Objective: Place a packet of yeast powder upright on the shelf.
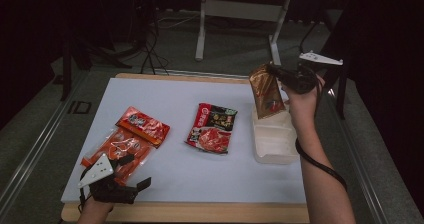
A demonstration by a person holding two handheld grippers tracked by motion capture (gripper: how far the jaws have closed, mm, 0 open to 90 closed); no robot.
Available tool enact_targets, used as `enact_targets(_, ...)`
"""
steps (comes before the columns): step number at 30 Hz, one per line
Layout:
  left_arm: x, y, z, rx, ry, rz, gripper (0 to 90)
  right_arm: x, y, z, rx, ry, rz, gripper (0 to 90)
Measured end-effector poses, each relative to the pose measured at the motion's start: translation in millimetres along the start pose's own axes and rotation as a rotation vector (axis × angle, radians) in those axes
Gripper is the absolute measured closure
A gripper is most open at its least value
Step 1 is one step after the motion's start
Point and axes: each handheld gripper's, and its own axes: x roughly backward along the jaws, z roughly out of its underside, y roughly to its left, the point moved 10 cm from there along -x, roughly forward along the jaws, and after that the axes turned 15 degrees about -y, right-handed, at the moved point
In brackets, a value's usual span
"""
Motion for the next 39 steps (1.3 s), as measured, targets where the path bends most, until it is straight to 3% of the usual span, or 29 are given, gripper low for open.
enact_targets(8, 5.2, 0.9, 0.8, 0.0, 0.001, -0.018, 1.2, -6.2, -33.8, 0.3, -0.034, -0.056, 0.095, 87.9)
enact_targets(14, 7.8, 1.1, 1.6, 0.001, 0.003, -0.025, 1.2, -15.8, -54.1, 6.7, -0.062, -0.064, 0.14, 87.9)
enact_targets(23, 9.5, -0.1, 2.6, -0.002, 0.007, -0.026, 1.2, -28.5, -74.3, 18.4, -0.077, -0.08, 0.2, 87.9)
enact_targets(30, 10.6, 1.4, 2.5, 0.005, 0.004, -0.03, 1.2, -34.5, -87.9, 36.3, -0.118, -0.079, 0.23, 87.8)
enact_targets(39, 9.9, 1.5, 2.9, 0.001, 0.006, -0.032, 1.2, -26.4, -94.7, 56.2, -0.167, -0.073, 0.256, 87.7)
